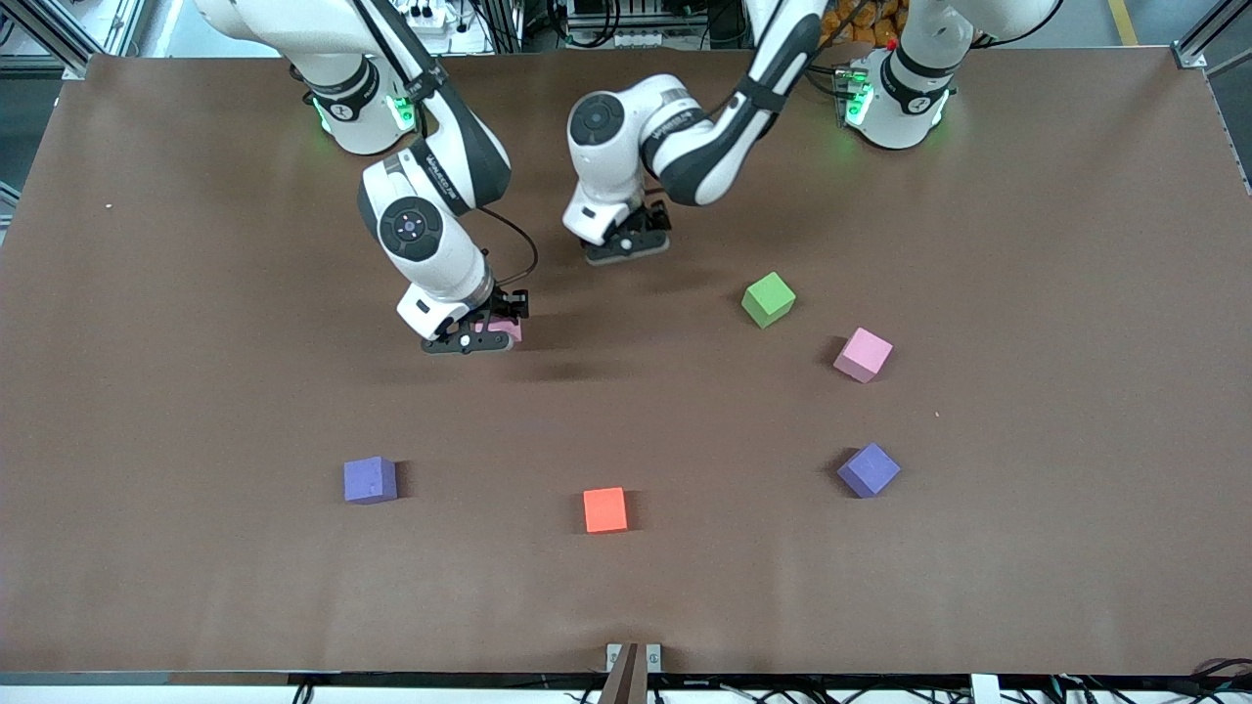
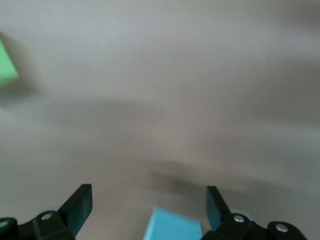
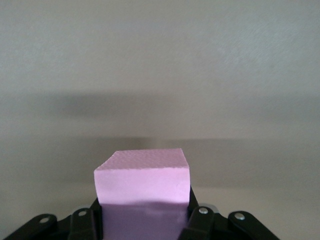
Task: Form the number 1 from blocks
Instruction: 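Place the pink cube below the cyan cube while the left gripper reaches green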
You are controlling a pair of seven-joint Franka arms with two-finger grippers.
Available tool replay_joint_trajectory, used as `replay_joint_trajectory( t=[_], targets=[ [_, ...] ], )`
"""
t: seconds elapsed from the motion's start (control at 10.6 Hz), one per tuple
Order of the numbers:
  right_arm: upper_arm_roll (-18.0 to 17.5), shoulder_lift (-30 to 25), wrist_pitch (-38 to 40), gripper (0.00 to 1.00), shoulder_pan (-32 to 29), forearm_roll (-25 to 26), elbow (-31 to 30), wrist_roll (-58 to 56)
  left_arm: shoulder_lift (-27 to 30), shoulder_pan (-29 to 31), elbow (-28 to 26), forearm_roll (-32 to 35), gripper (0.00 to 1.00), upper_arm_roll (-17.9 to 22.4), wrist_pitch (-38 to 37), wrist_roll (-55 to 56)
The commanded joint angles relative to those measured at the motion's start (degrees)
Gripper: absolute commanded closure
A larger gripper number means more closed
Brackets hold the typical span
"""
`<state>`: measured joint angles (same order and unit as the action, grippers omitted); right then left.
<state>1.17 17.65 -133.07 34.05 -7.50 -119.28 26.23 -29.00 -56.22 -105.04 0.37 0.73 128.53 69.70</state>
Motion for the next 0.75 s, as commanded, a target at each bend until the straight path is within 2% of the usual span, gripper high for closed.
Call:
replay_joint_trajectory(
  t=[0.0, 0.19, 0.38, 0.66],
  targets=[
    [0.15, 0.1, -0.52, 0.7, 5.04, -0.24, -0.25, 6.88, 0.09, 3.02, -0.52, 1.3, 0.0, 4.62, -0.91, 0.53],
    [0.15, 1.94, -1.83, 0.7, 9.7, -1.89, 0.19, 11.8, 0.34, 8.64, -1.92, 1.91, 0.0, 4.72, -1.0, -0.79],
    [0.15, 4.92, -6.3, 0.7, 14.7, -3.83, 1.41, 17.6, 0.52, 14.61, -2.19, 6.19, 0.0, 4.46, -0.91, -1.06],
    [0.15, 8.97, -9.66, 0.7, 18.85, -3.84, 4.32, 23.34, 2.36, 17.96, -4.64, 6.57, 0.0, 4.1, -0.82, -1.5]
  ],
)
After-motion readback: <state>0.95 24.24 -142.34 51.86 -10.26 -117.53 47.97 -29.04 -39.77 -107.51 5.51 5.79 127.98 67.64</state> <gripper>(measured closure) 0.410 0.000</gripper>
